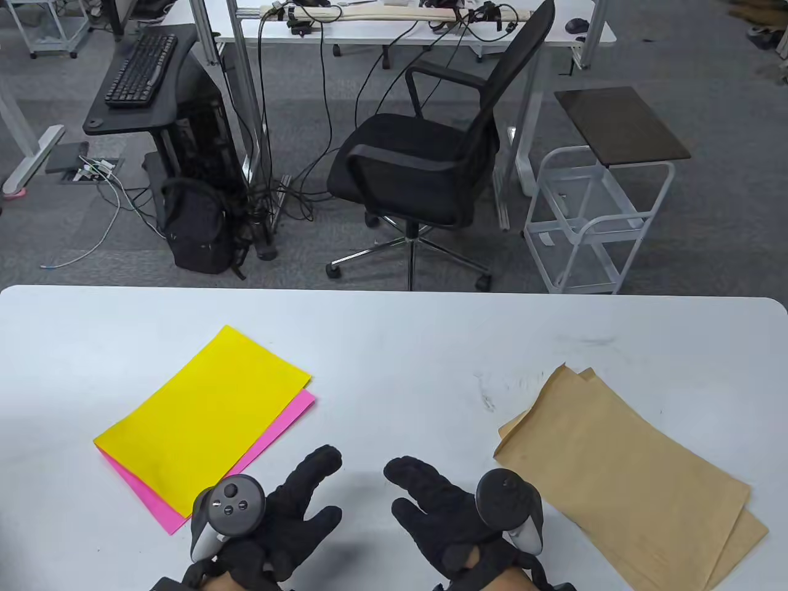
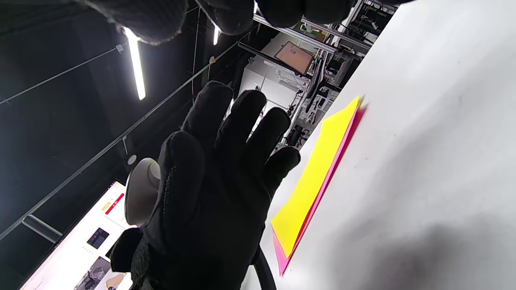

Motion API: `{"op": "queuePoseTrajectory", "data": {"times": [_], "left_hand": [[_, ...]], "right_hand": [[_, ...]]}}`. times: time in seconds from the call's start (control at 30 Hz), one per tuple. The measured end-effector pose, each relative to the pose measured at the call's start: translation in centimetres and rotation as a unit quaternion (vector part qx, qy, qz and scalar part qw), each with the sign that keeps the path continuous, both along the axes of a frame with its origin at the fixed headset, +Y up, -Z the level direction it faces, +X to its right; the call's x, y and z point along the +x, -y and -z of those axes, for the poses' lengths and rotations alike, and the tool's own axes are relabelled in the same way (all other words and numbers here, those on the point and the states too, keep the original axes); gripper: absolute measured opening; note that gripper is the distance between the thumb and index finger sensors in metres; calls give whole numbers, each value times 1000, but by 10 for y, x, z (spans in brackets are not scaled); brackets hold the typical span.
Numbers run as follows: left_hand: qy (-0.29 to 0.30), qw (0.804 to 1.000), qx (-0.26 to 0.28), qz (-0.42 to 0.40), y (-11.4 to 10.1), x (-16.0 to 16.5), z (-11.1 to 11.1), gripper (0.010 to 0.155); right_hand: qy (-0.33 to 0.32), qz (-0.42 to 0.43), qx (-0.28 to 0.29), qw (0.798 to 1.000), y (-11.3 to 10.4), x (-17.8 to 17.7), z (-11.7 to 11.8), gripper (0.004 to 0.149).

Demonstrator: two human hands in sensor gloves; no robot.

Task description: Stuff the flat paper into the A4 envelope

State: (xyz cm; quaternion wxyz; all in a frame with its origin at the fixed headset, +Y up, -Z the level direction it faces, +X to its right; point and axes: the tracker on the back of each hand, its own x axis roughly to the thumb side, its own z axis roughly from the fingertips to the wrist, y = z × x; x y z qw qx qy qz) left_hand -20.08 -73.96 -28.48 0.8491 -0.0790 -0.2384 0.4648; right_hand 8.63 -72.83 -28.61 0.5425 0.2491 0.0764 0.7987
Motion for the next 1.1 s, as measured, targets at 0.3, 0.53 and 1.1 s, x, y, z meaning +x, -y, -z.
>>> {"op": "queuePoseTrajectory", "data": {"times": [0.3, 0.53, 1.1], "left_hand": [[-6, 1000, 3, 1, -2, -2, 2, 79], [-8, 1000, 6, -1, -2, -4, 2, 79], [-17, 1000, 21, 7, -5, -9, 6, 79]], "right_hand": [[9, -3, -6, 1000, -1, 6, 3, 62], [67, -64, -12, 996, -5, 26, 10, 65], [324, -275, -115, 898, 8, 93, 55, 70]]}}
